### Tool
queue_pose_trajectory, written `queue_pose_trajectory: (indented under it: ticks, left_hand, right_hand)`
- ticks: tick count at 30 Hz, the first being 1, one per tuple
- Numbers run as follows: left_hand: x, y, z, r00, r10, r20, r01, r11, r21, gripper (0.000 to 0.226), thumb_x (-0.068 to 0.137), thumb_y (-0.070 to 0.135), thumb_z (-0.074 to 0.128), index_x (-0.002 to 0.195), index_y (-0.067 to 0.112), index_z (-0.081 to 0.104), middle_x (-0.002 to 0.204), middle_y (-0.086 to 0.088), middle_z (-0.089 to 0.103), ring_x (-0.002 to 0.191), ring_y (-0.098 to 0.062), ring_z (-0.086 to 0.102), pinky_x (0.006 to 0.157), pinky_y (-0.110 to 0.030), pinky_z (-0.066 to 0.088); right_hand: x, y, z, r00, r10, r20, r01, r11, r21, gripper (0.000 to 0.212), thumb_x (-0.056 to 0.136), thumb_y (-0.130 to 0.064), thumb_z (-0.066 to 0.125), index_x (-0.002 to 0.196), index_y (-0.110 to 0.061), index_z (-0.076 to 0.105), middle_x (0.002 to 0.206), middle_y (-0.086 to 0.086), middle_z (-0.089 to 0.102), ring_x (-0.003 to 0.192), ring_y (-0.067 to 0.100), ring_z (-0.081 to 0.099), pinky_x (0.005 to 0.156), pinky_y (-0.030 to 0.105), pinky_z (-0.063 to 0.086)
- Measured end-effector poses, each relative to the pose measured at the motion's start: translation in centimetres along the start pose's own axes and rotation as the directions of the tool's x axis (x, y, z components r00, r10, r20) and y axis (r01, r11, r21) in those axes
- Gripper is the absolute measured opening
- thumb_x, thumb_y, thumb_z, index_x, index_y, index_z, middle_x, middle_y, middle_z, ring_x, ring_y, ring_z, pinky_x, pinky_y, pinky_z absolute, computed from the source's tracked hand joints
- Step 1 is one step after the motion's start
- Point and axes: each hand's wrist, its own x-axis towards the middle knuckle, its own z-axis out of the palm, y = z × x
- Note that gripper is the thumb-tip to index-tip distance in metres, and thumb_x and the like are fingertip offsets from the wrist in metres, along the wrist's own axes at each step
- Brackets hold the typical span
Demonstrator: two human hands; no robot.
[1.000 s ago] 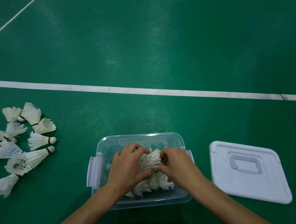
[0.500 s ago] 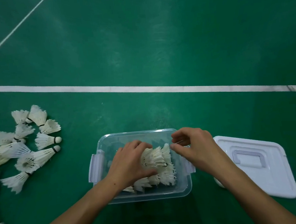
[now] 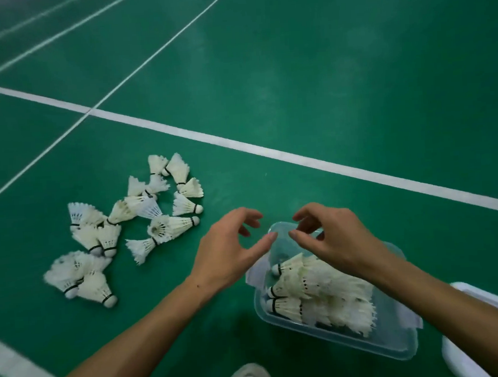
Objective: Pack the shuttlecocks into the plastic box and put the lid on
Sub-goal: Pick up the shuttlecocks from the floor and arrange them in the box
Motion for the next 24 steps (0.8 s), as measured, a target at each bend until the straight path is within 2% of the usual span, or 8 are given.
queue_pose_trajectory:
  ticks: [6, 10, 14, 18, 21, 24]
  left_hand:
    - [-2.3, -10.3, -5.4, 0.956, -0.225, -0.187, 0.205, 0.971, -0.121, 0.032, 0.086, 0.050, 0.078, 0.111, 0.034, 0.066, 0.097, 0.017, 0.073, 0.086, -0.007, 0.068, 0.074, -0.037, 0.059]
    - [-4.4, -15.5, -8.5, 0.892, -0.365, -0.267, 0.342, 0.931, -0.130, 0.029, 0.085, 0.045, 0.081, 0.108, 0.036, 0.066, 0.095, 0.018, 0.072, 0.083, -0.005, 0.069, 0.073, -0.038, 0.060]
    - [-5.6, -19.7, -10.9, 0.850, -0.421, -0.315, 0.422, 0.904, -0.071, 0.032, 0.087, 0.042, 0.081, 0.113, 0.031, 0.065, 0.099, 0.016, 0.069, 0.084, -0.002, 0.067, 0.077, -0.036, 0.061]
    - [-5.2, -22.7, -11.3, 0.865, -0.409, -0.290, 0.454, 0.885, 0.107, 0.048, 0.085, 0.043, 0.082, 0.126, 0.031, 0.061, 0.121, 0.007, 0.059, 0.104, -0.008, 0.061, 0.089, -0.035, 0.057]
    - [-3.5, -24.1, -10.7, 0.931, -0.295, -0.214, 0.354, 0.873, 0.336, 0.073, 0.077, 0.051, 0.086, 0.140, 0.033, 0.053, 0.136, 0.006, 0.052, 0.128, -0.015, 0.049, 0.105, -0.036, 0.049]
    - [-1.4, -24.8, -9.7, 0.963, -0.225, -0.151, 0.271, 0.812, 0.517, 0.091, 0.073, 0.065, 0.082, 0.148, 0.034, 0.042, 0.146, 0.006, 0.050, 0.137, -0.019, 0.045, 0.113, -0.039, 0.043]
  right_hand:
    - [7.2, -6.3, 5.7, 0.955, -0.162, 0.250, 0.192, 0.976, -0.103, 0.035, 0.099, -0.046, 0.066, 0.124, -0.022, 0.062, 0.105, -0.008, 0.077, 0.095, 0.013, 0.071, 0.087, 0.041, 0.059]
    - [11.5, -9.9, 9.8, 0.912, -0.233, 0.338, 0.287, 0.950, -0.120, 0.034, 0.099, -0.045, 0.066, 0.122, -0.021, 0.060, 0.102, -0.006, 0.078, 0.094, 0.019, 0.072, 0.084, 0.042, 0.059]
    - [14.7, -12.8, 13.9, 0.889, -0.268, 0.372, 0.336, 0.932, -0.132, 0.029, 0.098, -0.040, 0.066, 0.120, -0.022, 0.060, 0.099, -0.005, 0.077, 0.092, 0.022, 0.070, 0.081, 0.043, 0.059]
    - [16.7, -13.9, 17.5, 0.881, -0.262, 0.394, 0.366, 0.905, -0.217, 0.027, 0.098, -0.036, 0.062, 0.122, -0.023, 0.059, 0.112, -0.001, 0.072, 0.103, 0.025, 0.066, 0.084, 0.042, 0.057]
    - [17.7, -13.3, 19.7, 0.883, -0.268, 0.385, 0.397, 0.865, -0.306, 0.031, 0.096, -0.030, 0.063, 0.126, -0.022, 0.057, 0.123, 0.003, 0.062, 0.109, 0.027, 0.060, 0.080, 0.039, 0.052]
    - [18.4, -12.3, 21.5, 0.894, -0.267, 0.360, 0.399, 0.841, -0.366, 0.041, 0.092, -0.015, 0.065, 0.131, -0.021, 0.054, 0.130, 0.004, 0.056, 0.111, 0.029, 0.053, 0.077, 0.039, 0.049]
